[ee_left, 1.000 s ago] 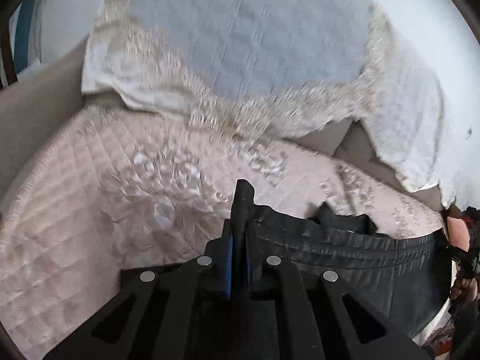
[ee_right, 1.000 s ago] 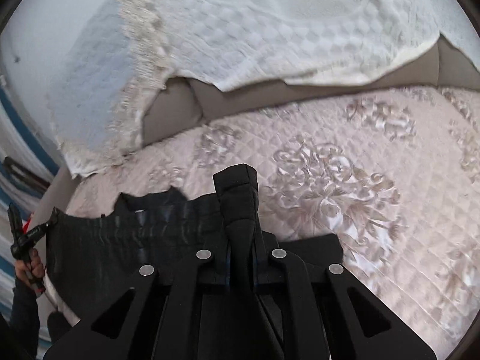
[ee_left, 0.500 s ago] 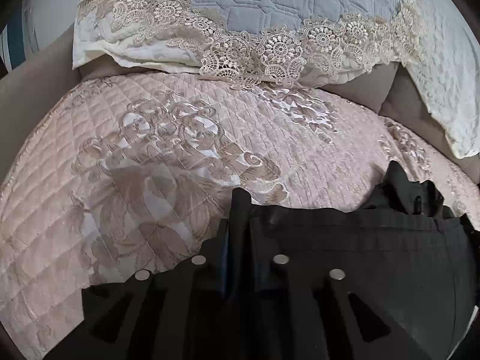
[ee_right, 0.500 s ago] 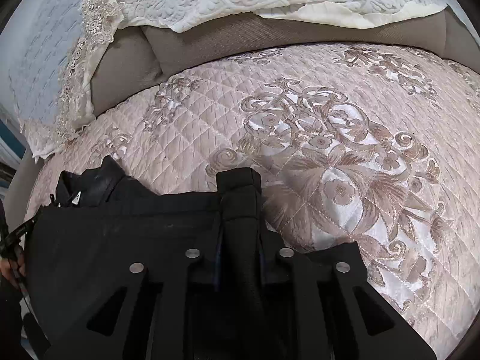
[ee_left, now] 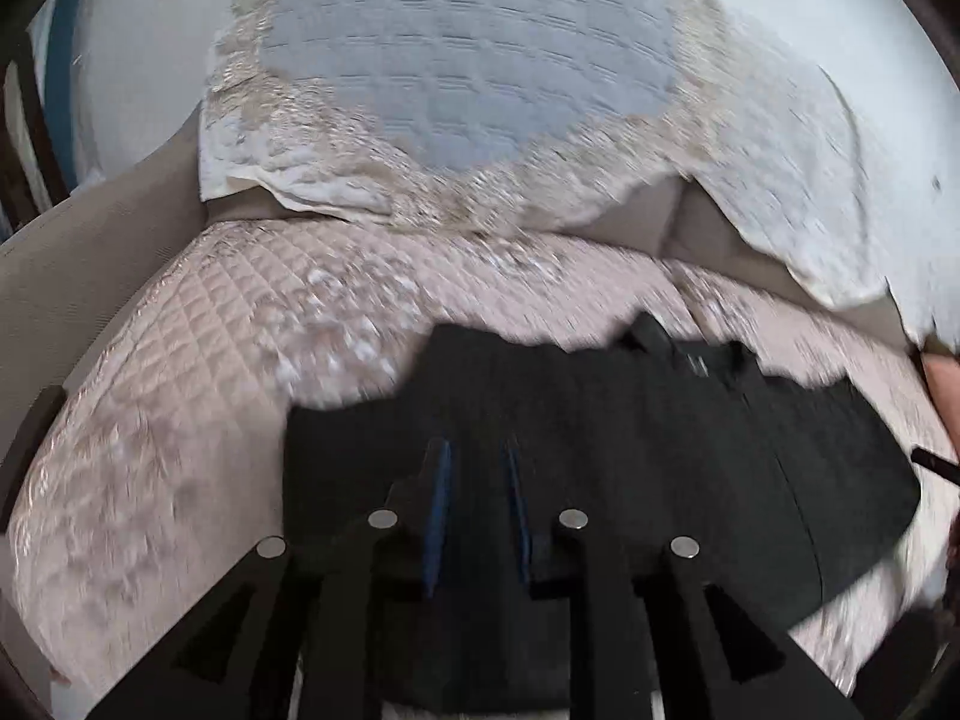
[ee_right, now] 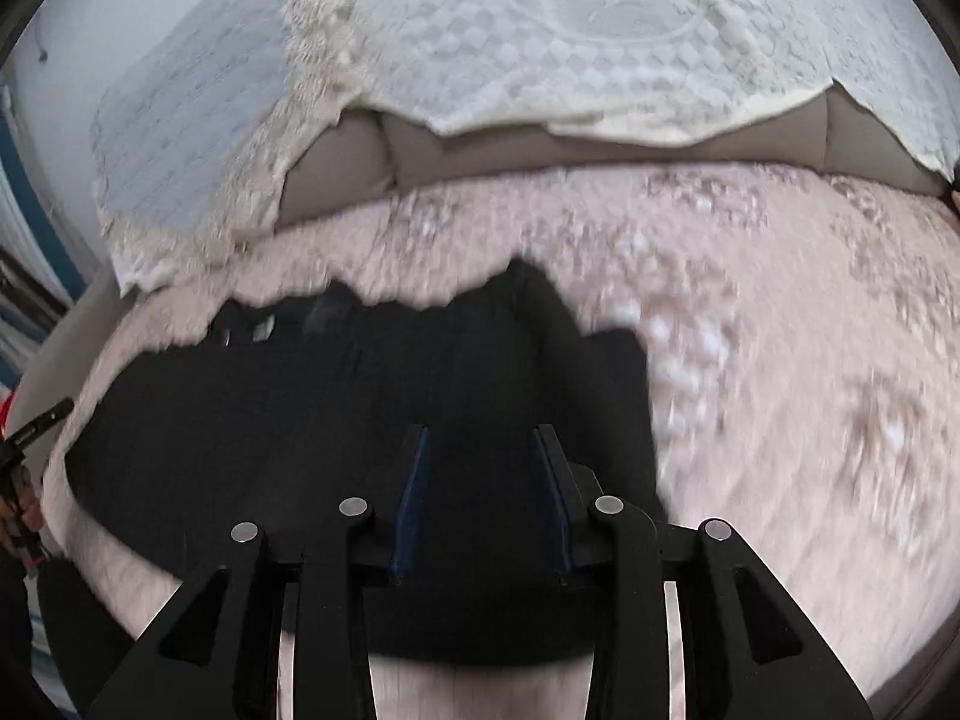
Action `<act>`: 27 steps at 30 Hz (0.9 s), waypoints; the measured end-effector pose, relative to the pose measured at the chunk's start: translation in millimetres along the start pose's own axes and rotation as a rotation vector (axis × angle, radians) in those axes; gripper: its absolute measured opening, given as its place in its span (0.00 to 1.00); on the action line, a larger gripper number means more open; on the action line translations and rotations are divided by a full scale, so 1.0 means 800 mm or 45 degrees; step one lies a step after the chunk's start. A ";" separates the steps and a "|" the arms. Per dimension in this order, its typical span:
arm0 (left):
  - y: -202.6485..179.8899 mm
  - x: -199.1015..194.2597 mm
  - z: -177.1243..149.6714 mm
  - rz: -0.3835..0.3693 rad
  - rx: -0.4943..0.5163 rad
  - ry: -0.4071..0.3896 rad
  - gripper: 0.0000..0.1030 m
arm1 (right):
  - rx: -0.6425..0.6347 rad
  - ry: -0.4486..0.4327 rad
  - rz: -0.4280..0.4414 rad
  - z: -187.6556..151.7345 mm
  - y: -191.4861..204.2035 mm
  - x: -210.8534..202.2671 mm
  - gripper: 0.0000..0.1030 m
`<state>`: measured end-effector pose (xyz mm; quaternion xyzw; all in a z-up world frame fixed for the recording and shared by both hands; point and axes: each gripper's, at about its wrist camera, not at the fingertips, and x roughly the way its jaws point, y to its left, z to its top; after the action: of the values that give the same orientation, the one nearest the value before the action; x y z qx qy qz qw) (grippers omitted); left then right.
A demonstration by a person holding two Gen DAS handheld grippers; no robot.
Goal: Fold large clothes
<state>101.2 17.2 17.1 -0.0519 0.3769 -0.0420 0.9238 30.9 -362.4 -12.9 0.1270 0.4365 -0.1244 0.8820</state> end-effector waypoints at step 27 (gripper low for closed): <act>0.008 -0.028 -0.056 0.023 -0.117 0.027 0.26 | -0.053 -0.052 0.011 -0.038 0.073 -0.035 0.25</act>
<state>54.3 23.7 0.2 -0.0902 0.3888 -0.0169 0.9168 11.6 -294.4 -1.7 0.1079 0.4203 -0.1142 0.8937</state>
